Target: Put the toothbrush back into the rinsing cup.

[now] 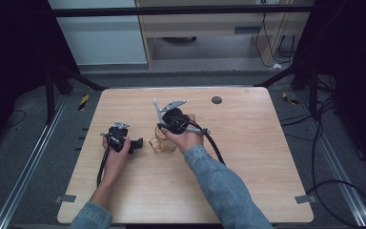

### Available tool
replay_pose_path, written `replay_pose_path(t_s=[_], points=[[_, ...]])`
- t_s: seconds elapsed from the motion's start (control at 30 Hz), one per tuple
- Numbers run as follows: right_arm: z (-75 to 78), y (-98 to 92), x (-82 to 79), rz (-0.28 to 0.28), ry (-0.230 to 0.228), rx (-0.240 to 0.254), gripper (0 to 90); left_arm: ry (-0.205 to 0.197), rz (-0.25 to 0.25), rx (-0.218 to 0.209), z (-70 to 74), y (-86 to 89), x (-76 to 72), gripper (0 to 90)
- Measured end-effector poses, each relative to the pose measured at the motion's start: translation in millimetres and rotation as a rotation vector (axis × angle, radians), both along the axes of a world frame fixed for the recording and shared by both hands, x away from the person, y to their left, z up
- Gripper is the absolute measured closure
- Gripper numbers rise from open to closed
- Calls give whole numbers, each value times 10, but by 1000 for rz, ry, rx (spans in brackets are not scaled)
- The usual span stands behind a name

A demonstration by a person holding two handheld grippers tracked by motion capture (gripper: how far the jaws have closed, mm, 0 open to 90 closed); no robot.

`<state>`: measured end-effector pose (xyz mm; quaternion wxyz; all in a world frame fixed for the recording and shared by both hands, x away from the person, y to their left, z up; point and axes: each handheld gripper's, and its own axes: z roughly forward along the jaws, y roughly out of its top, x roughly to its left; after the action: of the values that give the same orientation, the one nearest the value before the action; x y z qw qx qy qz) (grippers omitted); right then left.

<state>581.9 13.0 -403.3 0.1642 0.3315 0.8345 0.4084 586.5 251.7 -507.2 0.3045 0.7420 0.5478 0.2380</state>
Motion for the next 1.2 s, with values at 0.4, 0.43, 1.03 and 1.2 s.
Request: replay_pose_path(t_s=[0.4, 0.43, 1.03, 1.2], points=[[-6, 14, 2, 1, 0, 1, 669, 0, 0, 0, 0, 0, 0, 0], [-6, 17, 4, 3, -2, -1, 669, 0, 0, 0, 0, 0, 0, 0], [-5, 72, 65, 11, 9, -13, 667, 0, -1, 0, 0, 0, 2, 0], [-7, 100, 70, 12, 16, -15, 665, 0, -1, 0, 0, 0, 2, 0]])
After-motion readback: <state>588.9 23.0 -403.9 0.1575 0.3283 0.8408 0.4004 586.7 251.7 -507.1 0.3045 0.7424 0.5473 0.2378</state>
